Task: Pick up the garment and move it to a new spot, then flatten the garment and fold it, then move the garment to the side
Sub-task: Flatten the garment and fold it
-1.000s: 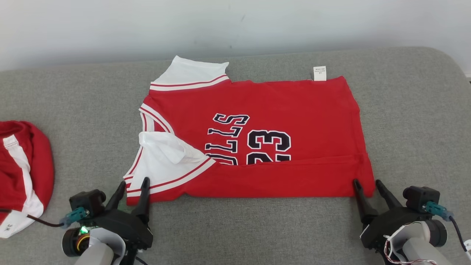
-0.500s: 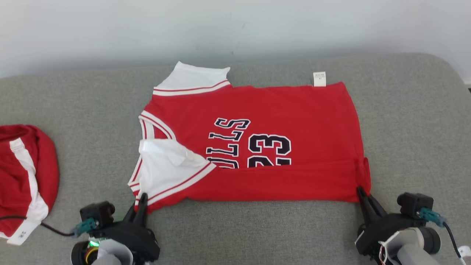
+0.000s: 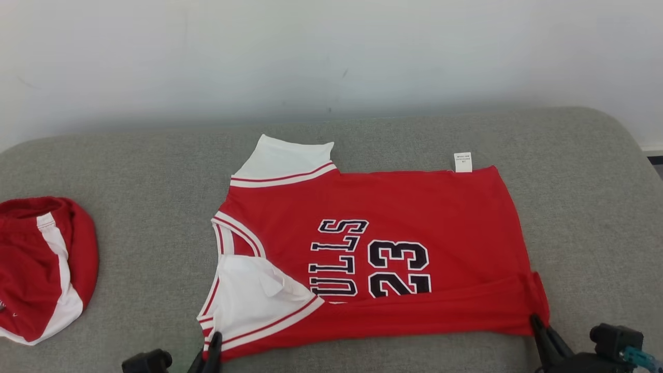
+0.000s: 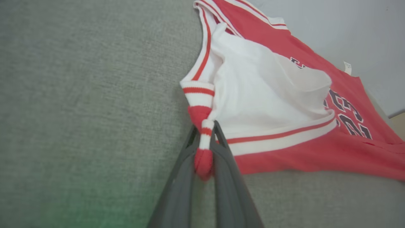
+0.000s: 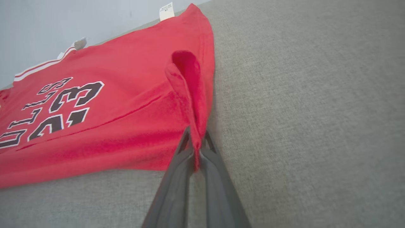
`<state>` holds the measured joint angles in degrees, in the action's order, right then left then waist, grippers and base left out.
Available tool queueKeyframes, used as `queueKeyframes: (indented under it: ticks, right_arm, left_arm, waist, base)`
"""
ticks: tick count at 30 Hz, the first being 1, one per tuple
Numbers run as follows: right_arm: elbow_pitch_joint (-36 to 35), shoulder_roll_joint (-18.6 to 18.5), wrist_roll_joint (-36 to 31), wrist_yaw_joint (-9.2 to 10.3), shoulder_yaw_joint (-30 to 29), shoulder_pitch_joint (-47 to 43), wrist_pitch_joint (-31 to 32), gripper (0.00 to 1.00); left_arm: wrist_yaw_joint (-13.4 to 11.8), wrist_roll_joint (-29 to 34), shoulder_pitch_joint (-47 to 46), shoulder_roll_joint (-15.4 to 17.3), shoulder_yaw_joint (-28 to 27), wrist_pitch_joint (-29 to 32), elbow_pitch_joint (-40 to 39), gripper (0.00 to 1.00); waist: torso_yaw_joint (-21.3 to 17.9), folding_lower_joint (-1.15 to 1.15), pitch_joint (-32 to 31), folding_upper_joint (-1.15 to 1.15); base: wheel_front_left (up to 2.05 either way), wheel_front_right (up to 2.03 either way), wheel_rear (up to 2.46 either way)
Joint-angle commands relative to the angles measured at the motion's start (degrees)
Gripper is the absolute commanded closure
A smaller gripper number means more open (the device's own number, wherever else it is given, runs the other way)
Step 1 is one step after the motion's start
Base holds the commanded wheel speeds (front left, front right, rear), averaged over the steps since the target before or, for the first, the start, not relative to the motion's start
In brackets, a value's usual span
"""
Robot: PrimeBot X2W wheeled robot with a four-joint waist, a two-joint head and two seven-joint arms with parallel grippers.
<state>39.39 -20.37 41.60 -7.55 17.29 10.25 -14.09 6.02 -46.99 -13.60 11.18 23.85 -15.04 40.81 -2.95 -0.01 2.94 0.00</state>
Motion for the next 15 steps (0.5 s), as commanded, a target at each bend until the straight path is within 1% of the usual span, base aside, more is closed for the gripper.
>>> queueKeyframes:
  ticks: [1,6,10,11,12,13,15]
  right_arm:
    - [-0.9,-0.6,0.1,0.14,-0.4,-1.8,0.5,1.0]
    - [-3.5,-1.3,-0.8,0.14,-1.3,-4.7,2.1,1.0]
    - [-5.1,-0.3,-1.7,0.14,-2.7,-5.9,3.5,1.0]
    - [-5.5,-0.1,-2.3,0.14,-3.1,-5.8,3.4,0.82]
    - [-6.0,0.1,-2.8,0.14,-3.4,-5.6,3.4,0.15]
    - [-6.3,0.5,-3.2,0.14,-3.6,-5.6,3.6,0.0]
    - [-7.0,1.0,-4.4,0.14,-4.2,-5.5,3.5,0.0]
  left_arm:
    - [-0.7,-0.7,2.0,0.7,-0.2,-0.1,-1.4,1.0]
    - [-2.1,-0.9,5.6,1.3,-0.1,0.5,-5.6,1.0]
    - [-3.4,-1.2,7.1,1.6,-0.5,1.0,-8.3,1.0]
    - [-3.8,-1.0,7.2,1.8,-0.8,0.8,-9.0,0.75]
    - [-4.1,-0.3,7.3,2.0,-0.8,0.6,-9.6,0.53]
    - [-4.4,0.3,7.5,2.1,-0.8,0.5,-10.1,0.0]
    - [-4.9,0.6,8.1,2.0,-1.1,0.2,-11.2,0.0]
  waist:
    - [0.0,0.01,0.1,0.0]
    - [0.1,0.01,0.5,0.0]
    - [0.3,0.01,0.4,0.0]
    - [0.3,0.01,0.3,0.0]
    - [0.3,0.01,0.3,0.0]
    - [0.3,0.01,0.2,0.0]
    - [0.3,0.01,0.0,0.0]
  base:
    - [0.0,0.0,0.0]
    - [0.0,0.0,0.0]
    - [0.0,0.0,0.0]
    - [0.0,0.0,0.0]
    - [0.0,0.0,0.0]
    - [0.0,0.0,0.0]
    - [0.0,0.0,0.0]
